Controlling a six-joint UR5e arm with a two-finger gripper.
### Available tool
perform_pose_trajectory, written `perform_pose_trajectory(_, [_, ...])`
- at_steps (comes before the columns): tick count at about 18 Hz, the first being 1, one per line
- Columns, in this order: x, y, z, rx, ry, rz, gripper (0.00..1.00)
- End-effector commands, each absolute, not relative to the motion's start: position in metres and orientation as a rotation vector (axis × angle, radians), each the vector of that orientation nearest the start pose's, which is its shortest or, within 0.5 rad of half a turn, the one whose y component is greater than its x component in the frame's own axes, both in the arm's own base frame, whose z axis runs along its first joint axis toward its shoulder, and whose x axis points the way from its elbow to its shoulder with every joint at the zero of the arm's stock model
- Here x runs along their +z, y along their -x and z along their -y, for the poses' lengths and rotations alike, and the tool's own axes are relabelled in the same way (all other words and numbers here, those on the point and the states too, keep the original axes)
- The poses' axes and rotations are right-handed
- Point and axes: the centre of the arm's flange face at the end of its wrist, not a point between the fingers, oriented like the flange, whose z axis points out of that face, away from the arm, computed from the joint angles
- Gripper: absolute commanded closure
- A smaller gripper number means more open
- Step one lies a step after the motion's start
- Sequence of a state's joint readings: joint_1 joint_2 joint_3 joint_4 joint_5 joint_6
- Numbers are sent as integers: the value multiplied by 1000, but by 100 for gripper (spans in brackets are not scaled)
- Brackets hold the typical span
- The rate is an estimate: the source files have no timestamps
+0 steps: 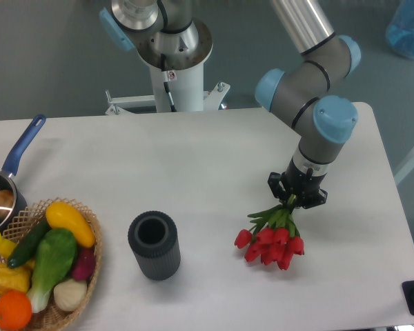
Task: Pick up the flowers from the table
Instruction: 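Lift the gripped tulip bundle up off the table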
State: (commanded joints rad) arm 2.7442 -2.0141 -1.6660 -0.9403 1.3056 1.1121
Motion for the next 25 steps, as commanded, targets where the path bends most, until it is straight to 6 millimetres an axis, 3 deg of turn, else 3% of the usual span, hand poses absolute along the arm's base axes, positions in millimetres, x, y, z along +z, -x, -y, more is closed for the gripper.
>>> perform_pose_trajectory(5, [293, 524, -384, -3, 2773, 84, 79])
perform_pose_trajectory(9, [339, 527, -393, 55, 2673, 52, 79])
perform_pose_trajectory(12, [357, 529, -400, 67, 2616, 31, 79])
perform_pose_trajectory(17, [409, 526, -404, 77, 2469, 33, 79])
perform_pose_trajectory(25, [462, 533, -366, 77, 2313, 133, 79])
